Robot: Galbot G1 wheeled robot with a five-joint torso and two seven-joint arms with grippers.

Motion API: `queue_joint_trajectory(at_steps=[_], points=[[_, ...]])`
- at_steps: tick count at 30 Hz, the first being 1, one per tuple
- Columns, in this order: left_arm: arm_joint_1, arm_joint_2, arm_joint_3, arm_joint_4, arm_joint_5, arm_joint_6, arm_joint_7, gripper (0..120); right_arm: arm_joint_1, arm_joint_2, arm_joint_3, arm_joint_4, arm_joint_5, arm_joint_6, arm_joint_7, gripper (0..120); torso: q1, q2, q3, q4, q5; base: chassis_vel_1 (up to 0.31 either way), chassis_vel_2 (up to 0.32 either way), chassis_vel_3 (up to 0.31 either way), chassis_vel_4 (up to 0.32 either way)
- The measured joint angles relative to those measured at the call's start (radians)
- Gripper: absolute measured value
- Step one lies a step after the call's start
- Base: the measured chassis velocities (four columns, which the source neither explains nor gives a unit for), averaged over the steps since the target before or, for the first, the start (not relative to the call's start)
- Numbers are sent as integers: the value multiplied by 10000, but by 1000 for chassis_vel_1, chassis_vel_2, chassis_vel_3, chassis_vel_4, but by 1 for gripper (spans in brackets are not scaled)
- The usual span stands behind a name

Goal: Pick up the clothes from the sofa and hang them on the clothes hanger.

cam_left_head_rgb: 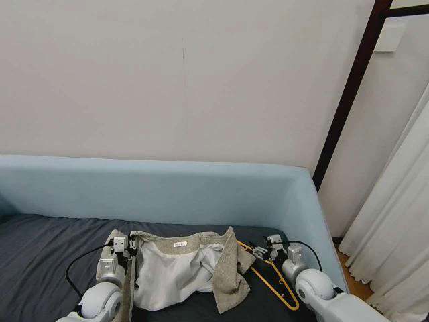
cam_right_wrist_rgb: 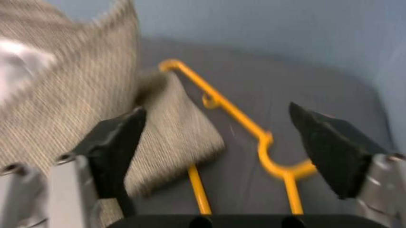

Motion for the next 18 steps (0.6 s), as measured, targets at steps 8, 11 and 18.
queue_joint_trajectory(at_steps=[8, 11, 18], points=[[337, 139, -103, -411, 37, -302, 129, 0, 110, 250, 157, -1735, -631, -694, -683, 100, 0, 0, 1, 1, 0, 0, 0, 0, 0], [426, 154, -121, -485, 36, -384, 207, 0, 234, 340, 123, -2189, -772, -686, -871, 100, 0, 0, 1, 1, 1, 0, 0, 0, 0], [481, 121, -126, -460, 72, -446, 260, 0, 655, 659, -4, -3216, -854, -663, -1138, 100, 1, 0, 1, 4, -1, 0, 0, 0, 0]])
